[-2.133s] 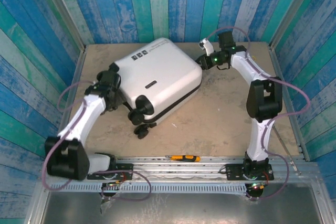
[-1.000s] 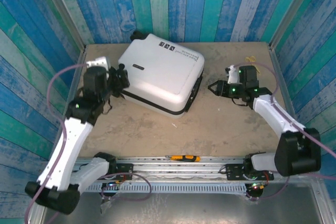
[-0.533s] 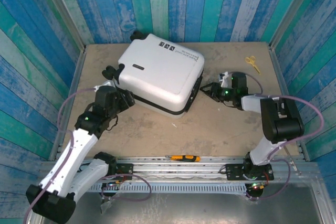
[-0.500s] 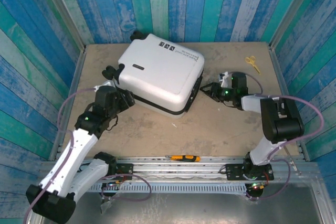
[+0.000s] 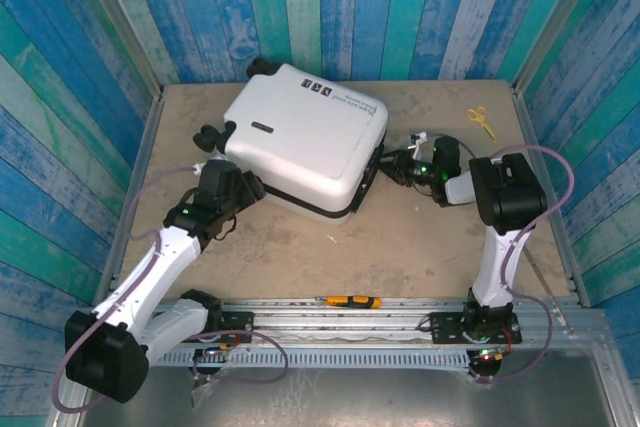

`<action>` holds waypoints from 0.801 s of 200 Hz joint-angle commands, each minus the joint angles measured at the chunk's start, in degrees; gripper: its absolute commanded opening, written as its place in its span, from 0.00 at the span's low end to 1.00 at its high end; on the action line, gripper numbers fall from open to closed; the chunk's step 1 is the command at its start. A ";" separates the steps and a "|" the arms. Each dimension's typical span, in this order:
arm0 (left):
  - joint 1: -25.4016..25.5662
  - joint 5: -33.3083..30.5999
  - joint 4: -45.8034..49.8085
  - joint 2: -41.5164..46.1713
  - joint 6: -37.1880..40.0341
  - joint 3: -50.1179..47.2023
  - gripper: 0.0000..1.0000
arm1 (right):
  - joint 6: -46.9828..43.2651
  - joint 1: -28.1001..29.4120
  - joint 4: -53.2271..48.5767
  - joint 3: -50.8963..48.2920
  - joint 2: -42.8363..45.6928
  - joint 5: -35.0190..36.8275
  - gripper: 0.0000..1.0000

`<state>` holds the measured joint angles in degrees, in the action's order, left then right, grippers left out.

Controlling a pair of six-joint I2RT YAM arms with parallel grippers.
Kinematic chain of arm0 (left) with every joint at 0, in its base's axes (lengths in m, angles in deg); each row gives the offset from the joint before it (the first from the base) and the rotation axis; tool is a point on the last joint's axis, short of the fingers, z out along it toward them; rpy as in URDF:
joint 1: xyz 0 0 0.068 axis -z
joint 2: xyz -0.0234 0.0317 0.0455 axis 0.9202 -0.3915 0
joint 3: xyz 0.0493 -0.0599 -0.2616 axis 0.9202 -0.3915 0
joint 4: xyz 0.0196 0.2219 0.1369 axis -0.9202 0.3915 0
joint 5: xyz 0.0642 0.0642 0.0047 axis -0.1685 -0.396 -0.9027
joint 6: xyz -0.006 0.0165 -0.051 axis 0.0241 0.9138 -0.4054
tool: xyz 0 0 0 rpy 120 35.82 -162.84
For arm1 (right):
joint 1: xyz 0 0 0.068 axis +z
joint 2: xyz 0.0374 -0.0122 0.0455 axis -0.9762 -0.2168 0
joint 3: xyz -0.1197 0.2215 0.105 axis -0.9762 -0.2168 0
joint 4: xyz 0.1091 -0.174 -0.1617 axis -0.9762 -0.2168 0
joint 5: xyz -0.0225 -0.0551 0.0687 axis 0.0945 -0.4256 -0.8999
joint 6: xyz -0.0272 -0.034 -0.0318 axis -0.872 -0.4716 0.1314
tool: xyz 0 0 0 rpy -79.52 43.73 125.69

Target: Pack the luggage

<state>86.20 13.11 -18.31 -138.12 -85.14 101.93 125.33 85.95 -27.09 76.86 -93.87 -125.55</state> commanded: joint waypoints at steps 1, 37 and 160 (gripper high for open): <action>0.18 -0.63 -3.43 -0.55 -0.62 -0.59 0.87 | 3.22 1.10 7.93 2.80 -2.47 -2.80 0.48; 0.19 -2.11 -4.57 -2.09 0.37 -0.08 0.87 | 5.33 1.85 12.72 2.96 -4.41 -3.05 0.25; -5.08 2.00 -10.73 -26.16 7.85 16.32 0.89 | 2.75 15.52 19.84 -16.84 4.11 16.18 0.01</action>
<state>79.82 10.02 -23.42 -159.44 -80.61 113.99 135.05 94.65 -8.95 63.30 -90.38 -109.18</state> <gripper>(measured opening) 0.885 0.232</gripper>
